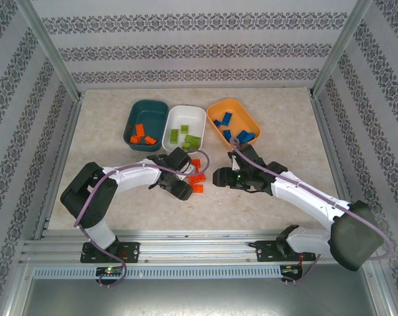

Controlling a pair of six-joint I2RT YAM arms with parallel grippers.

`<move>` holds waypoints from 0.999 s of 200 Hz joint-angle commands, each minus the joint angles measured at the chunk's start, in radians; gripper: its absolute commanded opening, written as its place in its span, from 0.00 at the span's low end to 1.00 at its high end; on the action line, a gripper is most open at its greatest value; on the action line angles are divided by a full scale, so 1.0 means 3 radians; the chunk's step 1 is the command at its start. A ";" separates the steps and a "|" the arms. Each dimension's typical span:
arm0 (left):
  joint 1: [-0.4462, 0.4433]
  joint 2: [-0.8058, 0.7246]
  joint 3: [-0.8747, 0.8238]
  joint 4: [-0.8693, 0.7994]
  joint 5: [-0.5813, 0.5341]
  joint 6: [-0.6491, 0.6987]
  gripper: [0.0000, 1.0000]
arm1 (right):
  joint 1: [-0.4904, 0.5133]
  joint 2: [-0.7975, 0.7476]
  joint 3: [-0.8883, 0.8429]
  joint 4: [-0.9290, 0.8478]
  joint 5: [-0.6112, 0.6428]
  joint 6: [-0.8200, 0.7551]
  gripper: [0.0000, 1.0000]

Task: Sort the legos into containers by color

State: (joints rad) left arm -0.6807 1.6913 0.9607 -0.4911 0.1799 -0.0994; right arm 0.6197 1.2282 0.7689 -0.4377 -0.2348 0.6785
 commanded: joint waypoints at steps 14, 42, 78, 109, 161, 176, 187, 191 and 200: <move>-0.0042 0.0026 0.0035 -0.0138 0.0167 -0.0027 0.63 | 0.0078 0.0136 0.0050 -0.0046 0.0109 0.0049 0.64; -0.0042 0.0038 0.0031 -0.0180 0.0203 -0.0051 0.52 | 0.0167 0.0223 0.0104 -0.0077 0.0200 0.0046 0.64; -0.0037 -0.0021 0.0031 -0.0294 0.0171 -0.0108 0.42 | 0.0274 0.0375 0.0158 -0.0054 0.0270 0.0075 0.64; -0.0027 -0.0220 0.0002 -0.0386 0.0056 -0.0246 0.38 | 0.0420 0.0589 0.0375 -0.0203 0.0441 0.0036 0.67; 0.0220 -0.0888 -0.0130 -0.0585 -0.0133 -0.0574 0.37 | 0.0688 0.1176 0.0855 -0.0509 0.0580 -0.0068 0.71; 0.0370 -0.1140 -0.0174 -0.0636 -0.0122 -0.0644 0.37 | 0.0776 0.1347 0.1020 -0.0597 0.0640 -0.0097 0.75; 0.0508 -0.1324 -0.0193 -0.0670 -0.0109 -0.0682 0.37 | 0.0838 0.1479 0.1153 -0.0673 0.0696 -0.0109 0.77; 0.0567 -0.1391 -0.0192 -0.0682 -0.0100 -0.0692 0.37 | 0.0859 0.1524 0.1211 -0.0695 0.0714 -0.0114 0.78; 0.0679 -0.1532 -0.0191 -0.0702 -0.0089 -0.0703 0.37 | 0.0900 0.1641 0.1309 -0.0755 0.0746 -0.0118 0.80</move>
State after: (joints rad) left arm -0.5529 1.3254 0.9192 -0.6304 0.1696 -0.2577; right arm 0.8570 1.6520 1.0790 -0.5842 -0.0715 0.6659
